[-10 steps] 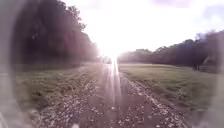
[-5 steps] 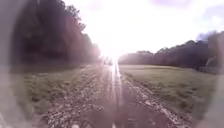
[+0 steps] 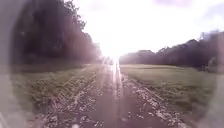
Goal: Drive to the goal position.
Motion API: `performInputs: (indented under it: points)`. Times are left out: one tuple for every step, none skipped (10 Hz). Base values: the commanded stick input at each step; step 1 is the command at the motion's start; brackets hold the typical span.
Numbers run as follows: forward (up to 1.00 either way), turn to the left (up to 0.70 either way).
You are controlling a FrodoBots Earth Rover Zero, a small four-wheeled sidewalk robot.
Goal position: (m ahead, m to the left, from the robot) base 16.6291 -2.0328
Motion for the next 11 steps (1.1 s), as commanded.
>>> performInputs:
  points:
    - [0.85,0.00]
    - [0.85,0.00]
    - [0.85,0.00]
    - [0.85,0.00]
    - [0.85,0.00]
    - [0.85,0.00]
    - [0.85,0.00]
    - [0.85,0.00]
    - [0.85,0.00]
    - [0.85,0.00]
    - [0.85,0.00]
